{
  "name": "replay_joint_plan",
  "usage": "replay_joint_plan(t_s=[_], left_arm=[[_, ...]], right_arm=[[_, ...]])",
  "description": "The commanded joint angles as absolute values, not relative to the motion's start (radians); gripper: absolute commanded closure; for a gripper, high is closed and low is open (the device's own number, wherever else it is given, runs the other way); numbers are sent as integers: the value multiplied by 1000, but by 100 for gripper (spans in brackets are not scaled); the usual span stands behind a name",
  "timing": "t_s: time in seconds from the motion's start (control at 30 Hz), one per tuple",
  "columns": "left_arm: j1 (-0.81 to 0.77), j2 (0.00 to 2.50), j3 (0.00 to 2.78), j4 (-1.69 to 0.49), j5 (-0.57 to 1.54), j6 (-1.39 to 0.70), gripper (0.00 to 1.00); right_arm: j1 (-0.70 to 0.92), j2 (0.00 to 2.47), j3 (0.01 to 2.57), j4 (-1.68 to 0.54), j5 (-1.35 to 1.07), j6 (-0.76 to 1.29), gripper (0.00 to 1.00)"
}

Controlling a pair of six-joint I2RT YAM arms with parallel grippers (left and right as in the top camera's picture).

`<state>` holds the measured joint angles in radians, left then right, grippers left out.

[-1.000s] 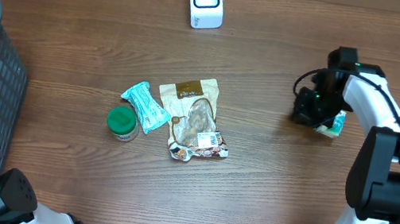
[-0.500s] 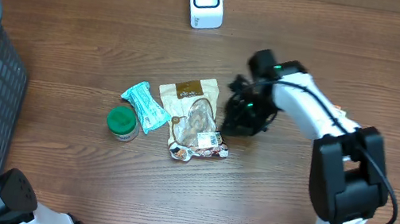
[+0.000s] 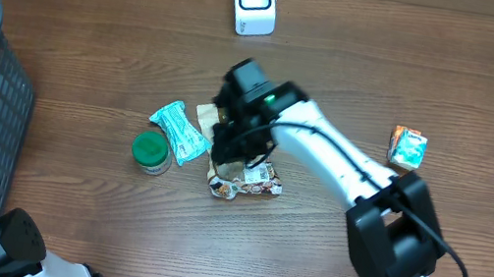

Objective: Scan the item barcode

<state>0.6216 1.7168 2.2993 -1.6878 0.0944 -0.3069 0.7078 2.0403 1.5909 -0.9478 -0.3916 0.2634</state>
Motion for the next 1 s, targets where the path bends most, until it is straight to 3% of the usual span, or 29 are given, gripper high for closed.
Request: replay_joint_plan(t_s=[0.0, 0.23, 0.63, 0.97], left_arm=[[615, 1715, 2300, -1689, 101, -292, 1], [615, 1715, 2300, -1689, 101, -292, 0], [615, 1715, 2300, -1689, 101, -292, 0], [615, 1715, 2300, -1689, 101, -292, 0]], right_arm=[[778, 2039, 1562, -917, -292, 381, 74], [873, 2064, 1543, -885, -261, 402, 56], [846, 2113, 1542, -951, -137, 451, 54], [691, 2113, 1542, -1086, 1, 476, 55]])
